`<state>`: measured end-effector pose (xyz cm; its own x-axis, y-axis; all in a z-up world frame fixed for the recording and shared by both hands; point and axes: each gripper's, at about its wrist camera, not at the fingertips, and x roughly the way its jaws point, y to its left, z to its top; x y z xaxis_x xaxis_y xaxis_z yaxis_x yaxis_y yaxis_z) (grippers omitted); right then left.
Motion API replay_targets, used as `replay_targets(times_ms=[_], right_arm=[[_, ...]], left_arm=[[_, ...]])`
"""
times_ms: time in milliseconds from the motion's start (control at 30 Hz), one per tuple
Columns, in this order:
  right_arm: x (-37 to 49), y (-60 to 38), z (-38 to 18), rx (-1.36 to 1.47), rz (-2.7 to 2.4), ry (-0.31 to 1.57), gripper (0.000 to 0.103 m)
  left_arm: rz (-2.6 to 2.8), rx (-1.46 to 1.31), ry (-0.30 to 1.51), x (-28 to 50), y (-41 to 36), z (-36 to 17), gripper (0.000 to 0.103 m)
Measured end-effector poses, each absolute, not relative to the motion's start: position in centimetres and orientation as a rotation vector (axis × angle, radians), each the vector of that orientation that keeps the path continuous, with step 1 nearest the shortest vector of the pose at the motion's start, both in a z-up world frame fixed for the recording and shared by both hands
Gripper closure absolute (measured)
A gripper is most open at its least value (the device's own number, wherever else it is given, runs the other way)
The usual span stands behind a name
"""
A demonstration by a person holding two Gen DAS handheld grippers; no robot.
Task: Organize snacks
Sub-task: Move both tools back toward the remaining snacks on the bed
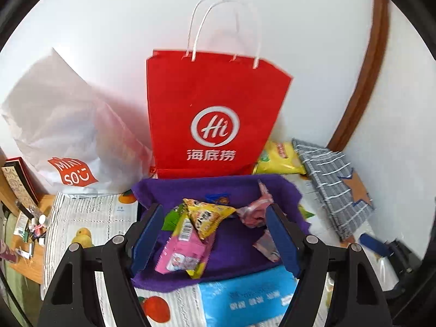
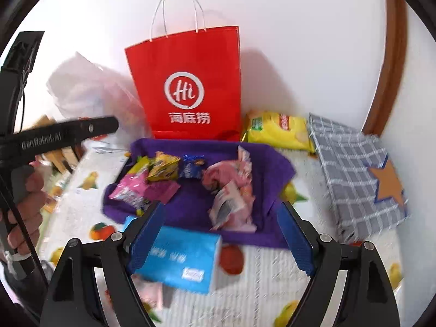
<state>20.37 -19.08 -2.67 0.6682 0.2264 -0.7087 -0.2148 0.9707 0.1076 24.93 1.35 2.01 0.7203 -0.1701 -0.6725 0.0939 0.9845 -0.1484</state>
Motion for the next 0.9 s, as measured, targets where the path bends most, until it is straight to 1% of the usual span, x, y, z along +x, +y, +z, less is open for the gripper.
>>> replay_targets(times_ms=[133, 200, 300, 400, 500, 733, 800, 900], right_arm=[[17.7, -19.0, -3.8, 0.018, 0.273, 0.806, 0.019], [16.4, -18.5, -4.6, 0.009, 0.288, 0.814, 0.024], [14.7, -17.6, -5.9, -0.011, 0.3, 0.819, 0.026], [13.4, -17.0, -7.0, -0.019, 0.305, 0.825, 0.032], [12.1, -16.3, -8.0, -0.02, 0.316, 0.832, 0.033], [10.5, -15.5, -8.5, -0.002, 0.327, 0.832, 0.035], [10.3, -15.4, -8.5, -0.004, 0.321, 0.829, 0.04], [10.4, -15.2, -8.7, -0.001, 0.306, 0.833, 0.041]], left_arm=[[-0.185, -0.11, 0.767, 22.2, 1.5, 1.7, 0.028], [-0.171, -0.111, 0.765, 20.7, 2.1, 1.3, 0.028], [-0.153, -0.136, 0.779, 18.8, 3.4, 0.2, 0.028], [-0.137, -0.149, 0.799, 17.2, 4.3, -1.1, 0.028], [-0.118, -0.152, 0.818, 15.4, 5.2, -2.5, 0.029], [-0.103, -0.168, 0.847, 12.6, 6.3, -4.3, 0.029], [-0.1, -0.176, 0.846, 12.2, 6.5, -4.6, 0.029], [-0.103, -0.188, 0.846, 11.9, 6.6, -4.8, 0.029]])
